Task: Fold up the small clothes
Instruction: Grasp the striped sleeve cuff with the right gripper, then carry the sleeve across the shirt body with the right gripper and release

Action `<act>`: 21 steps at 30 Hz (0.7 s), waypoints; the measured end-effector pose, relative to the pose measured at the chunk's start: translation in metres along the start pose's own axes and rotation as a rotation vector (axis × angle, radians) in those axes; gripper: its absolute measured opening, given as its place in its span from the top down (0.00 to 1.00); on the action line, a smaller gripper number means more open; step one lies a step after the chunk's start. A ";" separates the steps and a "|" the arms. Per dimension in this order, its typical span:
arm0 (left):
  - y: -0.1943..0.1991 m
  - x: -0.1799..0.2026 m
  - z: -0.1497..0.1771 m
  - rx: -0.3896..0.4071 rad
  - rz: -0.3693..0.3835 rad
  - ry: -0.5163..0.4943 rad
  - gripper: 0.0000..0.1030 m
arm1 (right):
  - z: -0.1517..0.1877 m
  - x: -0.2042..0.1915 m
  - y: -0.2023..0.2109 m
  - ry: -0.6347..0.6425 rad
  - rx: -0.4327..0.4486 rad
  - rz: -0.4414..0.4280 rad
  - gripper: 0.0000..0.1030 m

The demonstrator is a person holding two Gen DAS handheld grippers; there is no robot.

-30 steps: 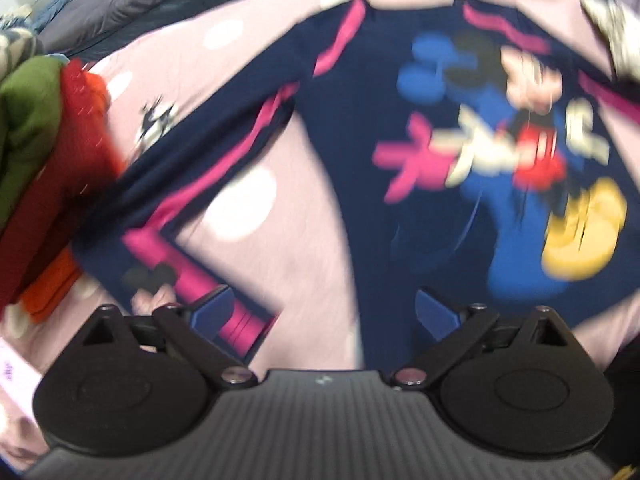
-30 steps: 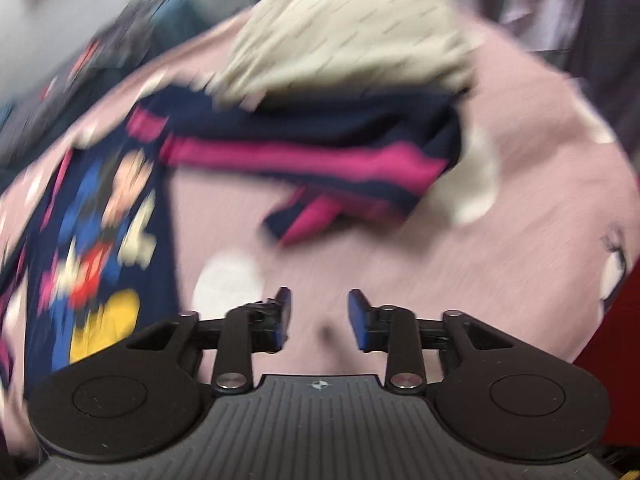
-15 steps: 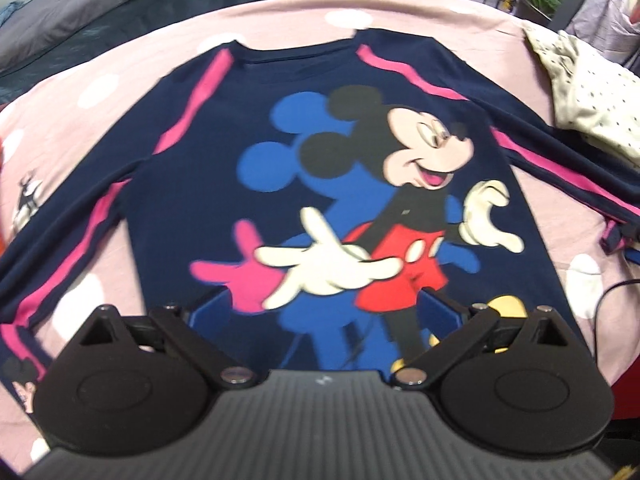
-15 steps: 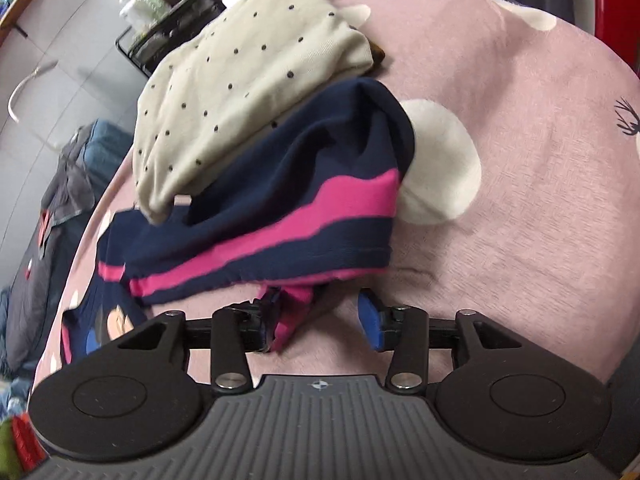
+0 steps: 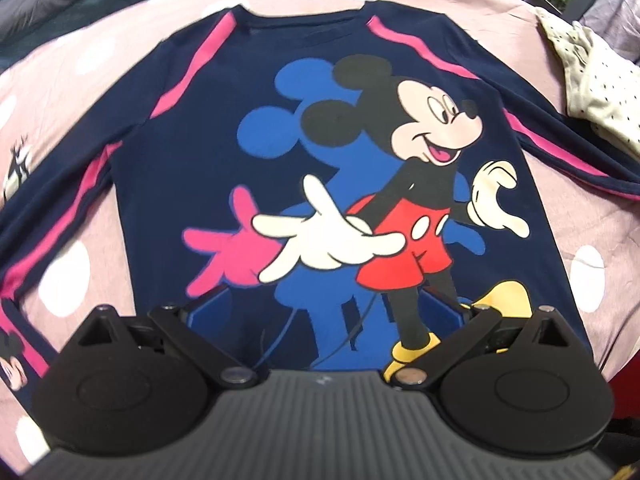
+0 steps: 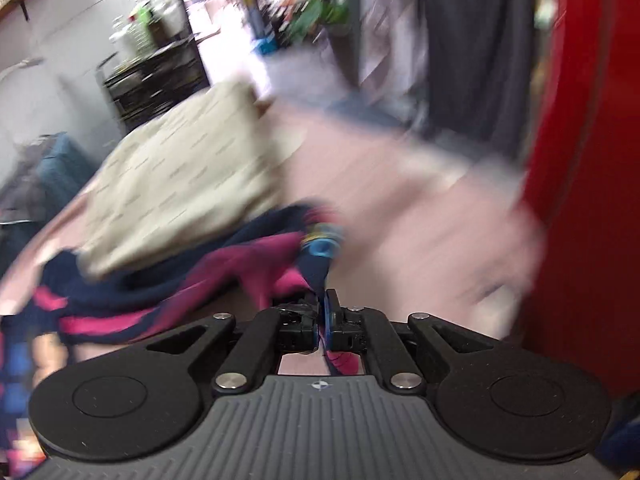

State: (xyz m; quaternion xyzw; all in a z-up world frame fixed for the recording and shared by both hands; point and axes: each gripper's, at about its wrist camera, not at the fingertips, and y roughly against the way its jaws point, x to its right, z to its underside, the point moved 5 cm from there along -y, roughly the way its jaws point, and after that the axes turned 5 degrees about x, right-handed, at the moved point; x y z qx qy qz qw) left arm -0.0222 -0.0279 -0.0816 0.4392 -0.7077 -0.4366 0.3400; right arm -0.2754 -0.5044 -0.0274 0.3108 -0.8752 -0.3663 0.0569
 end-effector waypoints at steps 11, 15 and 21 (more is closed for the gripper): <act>-0.002 0.016 -0.006 0.012 -0.005 -0.104 0.01 | -0.003 0.038 -0.024 0.206 -0.117 -0.047 0.38; -0.002 0.016 -0.008 0.007 -0.013 -0.095 0.01 | -0.003 0.065 -0.029 -0.060 -0.128 -0.111 0.35; -0.004 0.017 -0.009 -0.003 -0.018 -0.090 0.01 | -0.006 0.080 -0.041 -0.337 -0.141 -0.129 0.16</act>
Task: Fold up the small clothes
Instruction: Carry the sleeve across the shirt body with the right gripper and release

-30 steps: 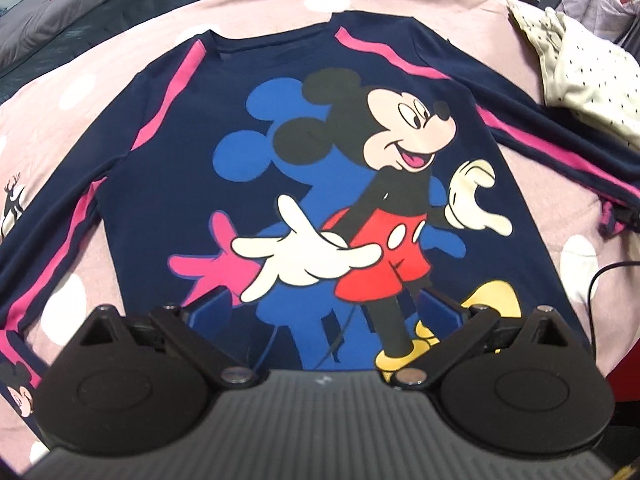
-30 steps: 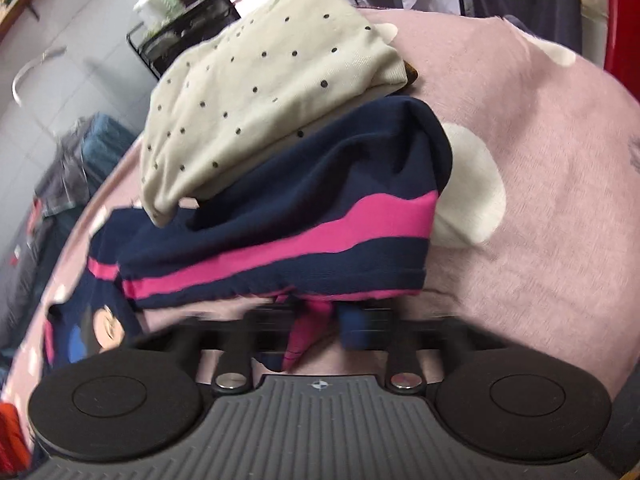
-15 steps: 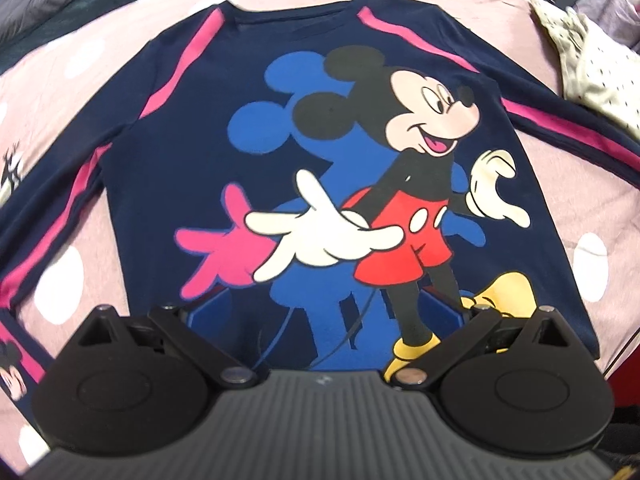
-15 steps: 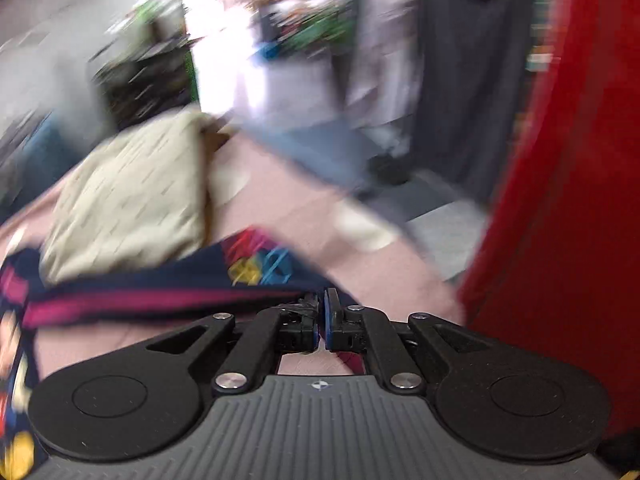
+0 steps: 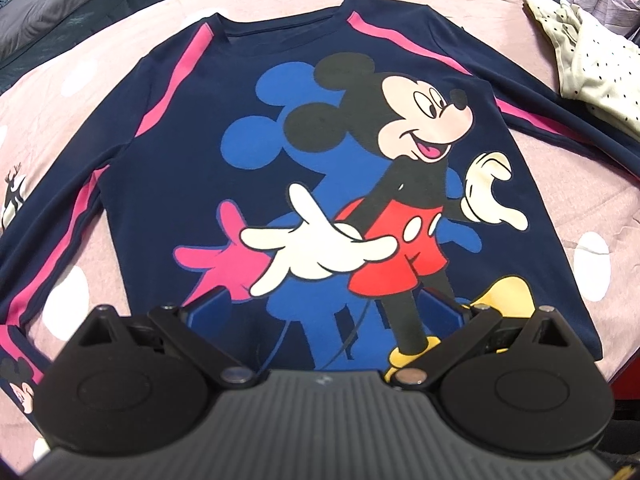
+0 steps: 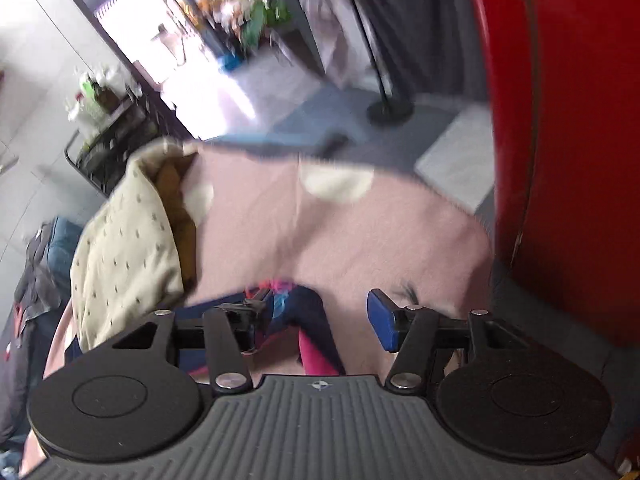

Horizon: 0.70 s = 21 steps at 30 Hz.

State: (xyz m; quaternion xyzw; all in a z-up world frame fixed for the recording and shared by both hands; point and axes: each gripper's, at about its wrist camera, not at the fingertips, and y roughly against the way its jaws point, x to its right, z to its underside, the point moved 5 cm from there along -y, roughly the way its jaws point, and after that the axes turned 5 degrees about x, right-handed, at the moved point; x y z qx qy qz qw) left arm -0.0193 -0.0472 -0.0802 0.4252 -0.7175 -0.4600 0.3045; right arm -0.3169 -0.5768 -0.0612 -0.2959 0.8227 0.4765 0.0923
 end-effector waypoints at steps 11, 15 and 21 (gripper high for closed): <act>-0.001 0.008 0.004 -0.004 -0.029 -0.070 0.01 | 0.018 0.007 -0.034 -0.489 -0.041 -0.079 0.87; 0.000 -0.003 0.009 0.001 -0.038 -0.040 0.01 | 0.005 -0.042 -0.013 -0.335 -0.119 -0.276 0.87; -0.002 -0.031 0.009 0.004 -0.063 0.039 0.01 | 0.008 -0.173 0.024 0.033 -0.223 -0.621 0.87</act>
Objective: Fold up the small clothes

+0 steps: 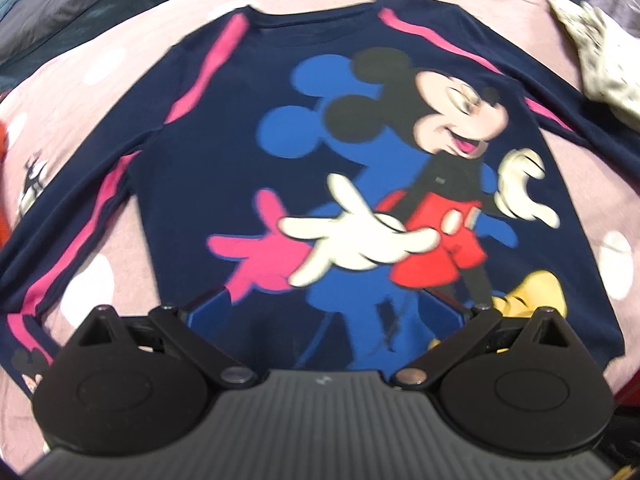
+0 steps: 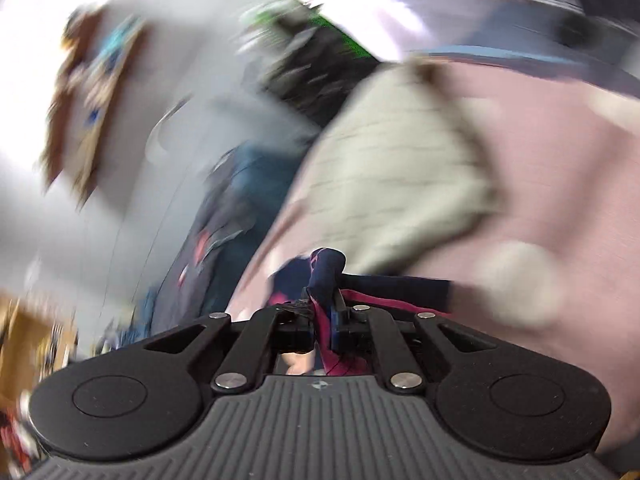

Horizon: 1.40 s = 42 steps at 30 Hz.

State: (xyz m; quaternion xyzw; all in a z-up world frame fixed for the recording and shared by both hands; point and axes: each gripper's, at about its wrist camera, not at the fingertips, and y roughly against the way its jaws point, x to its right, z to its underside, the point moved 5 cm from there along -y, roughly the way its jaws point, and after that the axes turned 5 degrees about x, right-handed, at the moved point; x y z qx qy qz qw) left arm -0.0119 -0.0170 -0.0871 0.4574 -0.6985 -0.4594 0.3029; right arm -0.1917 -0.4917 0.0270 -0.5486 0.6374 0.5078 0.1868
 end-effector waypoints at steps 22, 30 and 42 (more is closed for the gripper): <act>0.047 -0.163 0.098 -0.017 -0.274 0.405 0.01 | 0.375 -0.162 -0.227 0.697 -1.187 -0.351 0.45; 0.045 -0.147 0.112 -0.030 -0.215 0.421 0.14 | 0.309 -0.147 -0.206 0.654 -1.029 -0.365 0.43; 0.024 -0.099 0.125 -0.184 -0.100 0.375 0.27 | 0.366 -0.171 -0.231 1.330 -1.014 -0.429 0.42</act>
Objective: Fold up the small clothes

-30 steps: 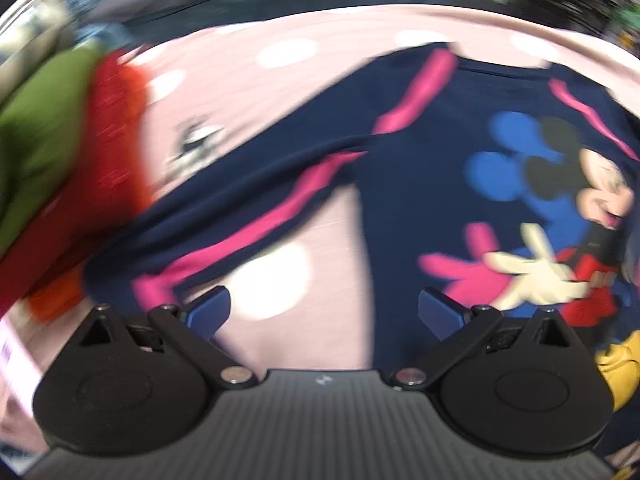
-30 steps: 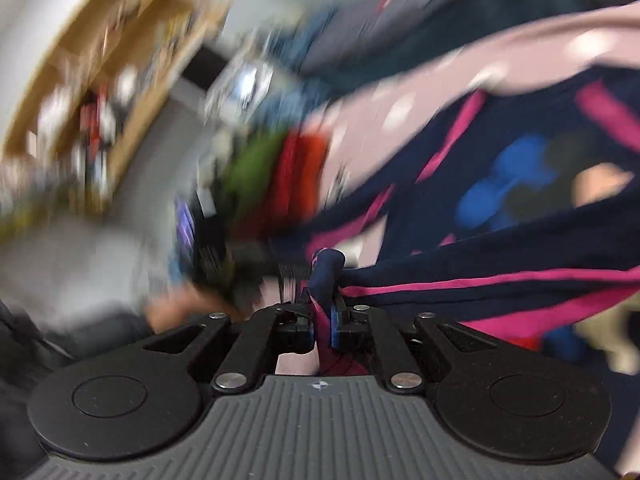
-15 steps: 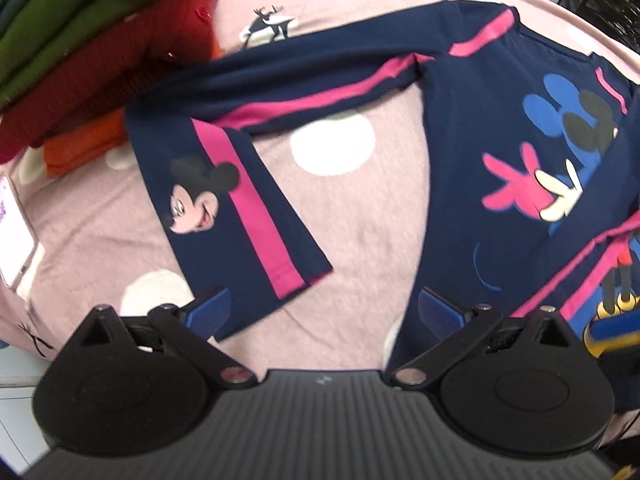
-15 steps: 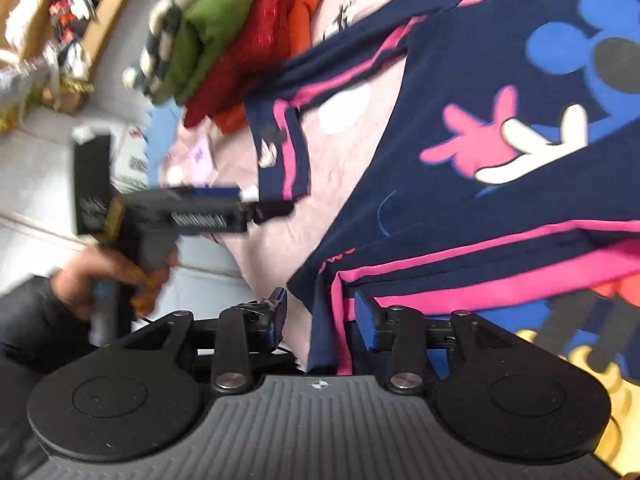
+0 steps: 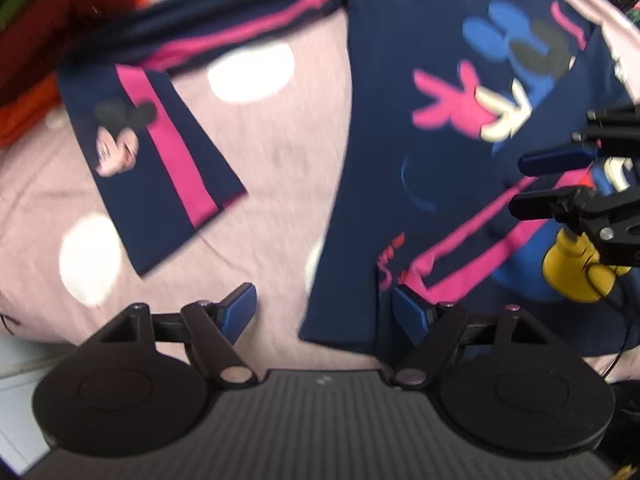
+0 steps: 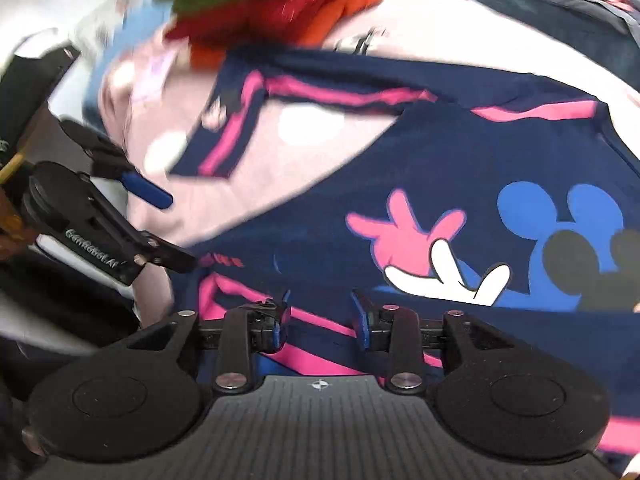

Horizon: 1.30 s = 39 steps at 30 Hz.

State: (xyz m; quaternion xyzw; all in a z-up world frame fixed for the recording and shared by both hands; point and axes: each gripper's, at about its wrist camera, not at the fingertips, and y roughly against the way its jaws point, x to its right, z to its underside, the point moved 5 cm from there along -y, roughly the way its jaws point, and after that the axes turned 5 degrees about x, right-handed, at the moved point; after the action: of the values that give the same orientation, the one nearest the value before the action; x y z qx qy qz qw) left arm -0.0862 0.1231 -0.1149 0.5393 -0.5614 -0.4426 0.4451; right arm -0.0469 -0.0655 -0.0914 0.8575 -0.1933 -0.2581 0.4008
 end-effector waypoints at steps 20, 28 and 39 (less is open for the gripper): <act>0.010 -0.019 0.006 -0.012 -0.017 0.067 0.50 | 0.024 -0.044 -0.002 0.349 -0.238 -0.287 0.87; 0.020 -0.012 0.003 0.026 -0.020 0.048 0.42 | 0.062 -0.033 0.011 0.133 -0.363 -0.405 0.67; 0.021 -0.021 -0.010 0.035 -0.064 0.049 0.36 | 0.007 -0.048 -0.019 0.309 -0.083 -0.218 0.56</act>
State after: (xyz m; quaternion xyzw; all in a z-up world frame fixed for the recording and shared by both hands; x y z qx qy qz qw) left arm -0.0802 0.1440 -0.0929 0.5754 -0.5403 -0.4333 0.4350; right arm -0.0864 -0.0323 -0.0964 0.8855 -0.0245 -0.1733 0.4303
